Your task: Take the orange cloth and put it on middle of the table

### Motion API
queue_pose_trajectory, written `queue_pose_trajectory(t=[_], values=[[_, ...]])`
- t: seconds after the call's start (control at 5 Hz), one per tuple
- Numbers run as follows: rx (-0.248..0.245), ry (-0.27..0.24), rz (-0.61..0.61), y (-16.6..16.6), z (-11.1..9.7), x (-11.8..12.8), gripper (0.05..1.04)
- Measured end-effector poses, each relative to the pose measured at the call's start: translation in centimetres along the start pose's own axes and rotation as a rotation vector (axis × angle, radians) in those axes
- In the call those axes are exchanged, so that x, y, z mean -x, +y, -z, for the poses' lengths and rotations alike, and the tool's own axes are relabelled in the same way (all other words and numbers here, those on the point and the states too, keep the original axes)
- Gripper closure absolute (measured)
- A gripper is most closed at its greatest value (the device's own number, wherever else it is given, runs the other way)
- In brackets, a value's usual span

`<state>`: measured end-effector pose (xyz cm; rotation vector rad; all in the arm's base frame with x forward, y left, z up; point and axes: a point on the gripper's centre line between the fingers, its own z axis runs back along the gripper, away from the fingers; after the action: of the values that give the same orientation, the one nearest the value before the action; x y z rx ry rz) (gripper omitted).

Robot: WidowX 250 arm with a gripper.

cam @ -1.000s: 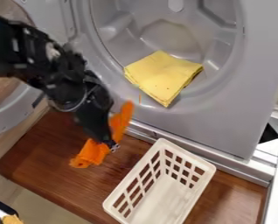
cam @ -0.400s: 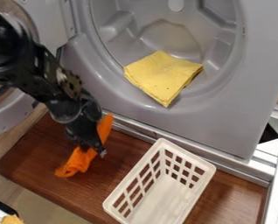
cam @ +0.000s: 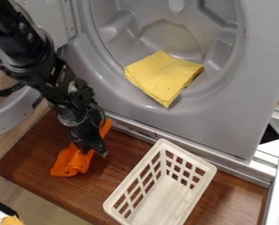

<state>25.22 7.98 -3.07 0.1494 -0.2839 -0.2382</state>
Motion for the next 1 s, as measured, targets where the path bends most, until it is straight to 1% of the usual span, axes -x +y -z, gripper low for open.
queue_pose_trajectory(t=[0.2, 0.4, 0.6, 0.8, 1.0], values=[[0.036, 0.021, 0.005, -0.8, 1.3, -0.2, 0.847], [0.042, 0.026, 0.027, -1.3, 1.3, -0.8, 0.582], [0.056, 0.013, 0.040, -1.7, 1.2, -1.4, 0.272], [0.076, 0.012, 0.046, -2.0, 1.2, -1.4, 0.076], [0.081, -0.031, 0.063, -2.1, -0.6, -2.0, 0.075]])
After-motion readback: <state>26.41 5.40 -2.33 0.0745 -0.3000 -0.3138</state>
